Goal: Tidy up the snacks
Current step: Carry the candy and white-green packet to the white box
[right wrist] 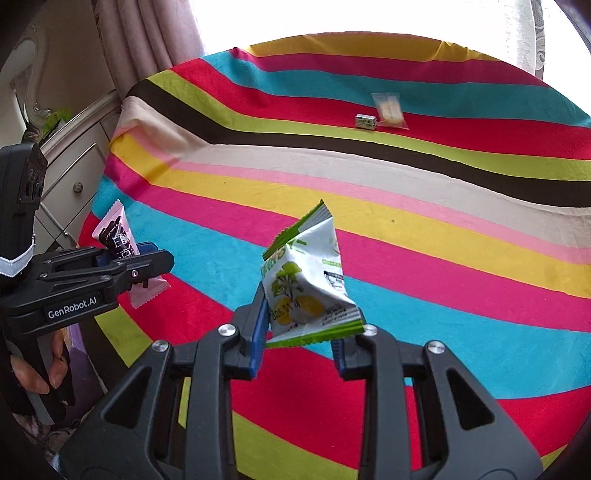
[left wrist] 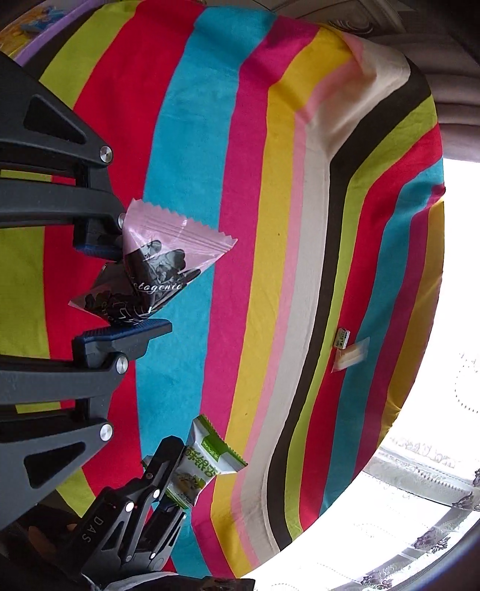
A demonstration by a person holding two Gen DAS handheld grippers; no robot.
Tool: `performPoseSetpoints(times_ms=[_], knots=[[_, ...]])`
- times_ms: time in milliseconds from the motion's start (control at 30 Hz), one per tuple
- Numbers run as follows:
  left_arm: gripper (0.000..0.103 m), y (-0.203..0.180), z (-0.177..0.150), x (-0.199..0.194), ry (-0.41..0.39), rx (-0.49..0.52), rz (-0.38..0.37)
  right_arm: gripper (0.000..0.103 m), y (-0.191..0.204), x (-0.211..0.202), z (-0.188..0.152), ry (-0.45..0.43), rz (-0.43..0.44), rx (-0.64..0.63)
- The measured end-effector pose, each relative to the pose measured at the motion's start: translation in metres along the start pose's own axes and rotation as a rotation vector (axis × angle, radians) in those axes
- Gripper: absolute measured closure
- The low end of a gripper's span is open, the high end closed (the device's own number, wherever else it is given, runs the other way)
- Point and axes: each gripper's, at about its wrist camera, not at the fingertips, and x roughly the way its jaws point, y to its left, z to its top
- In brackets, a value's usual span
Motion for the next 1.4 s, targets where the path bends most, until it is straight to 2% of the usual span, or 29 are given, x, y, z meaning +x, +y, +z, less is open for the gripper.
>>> performPoseSetpoints(times_ms=[633, 1000, 1400], knots=[[0.073, 0.069, -0.046, -0.072, -0.067, -0.036, 0.034, 0.07, 0.106, -0.001, -0.007, 0.01, 0.106, -0.147], [0.073, 0.118, -0.068, -0.114, -0.103, -0.064, 0.125, 0.07, 0.176, 0.002, -0.012, 0.018, 0.22, -0.275], [0.073, 0.173, -0.099, -0.135, -0.084, -0.154, 0.22, 0.07, 0.247, 0.009, -0.027, 0.074, 0.364, -0.441]])
